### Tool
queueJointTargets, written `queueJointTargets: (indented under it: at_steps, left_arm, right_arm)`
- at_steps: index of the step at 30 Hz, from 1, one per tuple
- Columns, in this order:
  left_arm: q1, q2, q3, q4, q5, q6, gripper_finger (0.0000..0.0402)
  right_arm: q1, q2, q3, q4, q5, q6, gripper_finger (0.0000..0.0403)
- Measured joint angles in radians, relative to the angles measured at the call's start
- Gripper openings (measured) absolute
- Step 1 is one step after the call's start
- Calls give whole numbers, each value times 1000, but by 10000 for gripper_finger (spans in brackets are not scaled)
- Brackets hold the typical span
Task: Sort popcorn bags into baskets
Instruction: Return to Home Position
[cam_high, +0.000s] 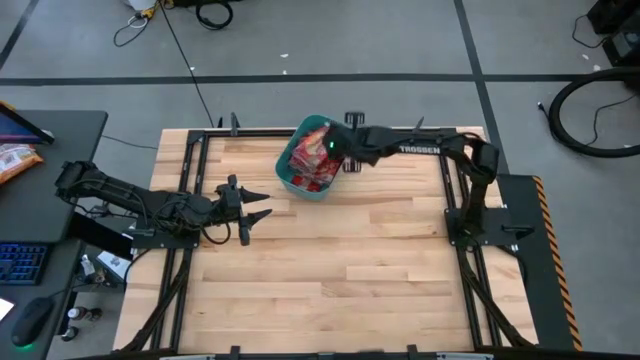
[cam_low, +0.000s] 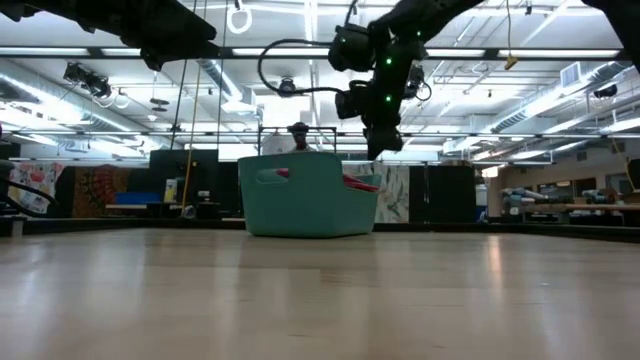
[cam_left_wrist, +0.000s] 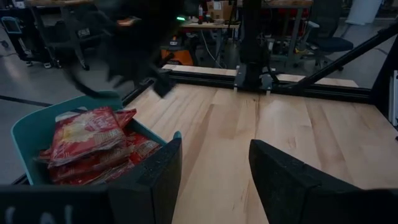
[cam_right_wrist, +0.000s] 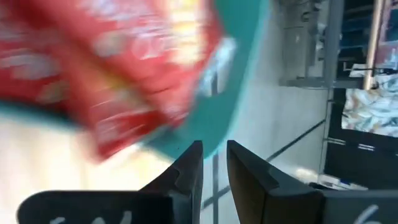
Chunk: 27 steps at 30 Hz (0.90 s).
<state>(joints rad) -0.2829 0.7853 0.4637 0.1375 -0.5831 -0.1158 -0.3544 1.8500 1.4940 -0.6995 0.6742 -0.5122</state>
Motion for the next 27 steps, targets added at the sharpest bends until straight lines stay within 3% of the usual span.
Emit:
queueJointTargets:
  at_steps: [11,18,27]
  left_arm:
    - [-11,-2,0,-21,-1,22,192]
    - [-36,-96,-21,-105,-73,-24,192]
    - [4,-334,-234,114,-120,42,192]
  right_arm:
    - [196,-8,-35,-323,-64,448,77]
    - [276,-102,-236,-297,-67,607,77]
    - [442,-336,-463,-167,-68,804,77]
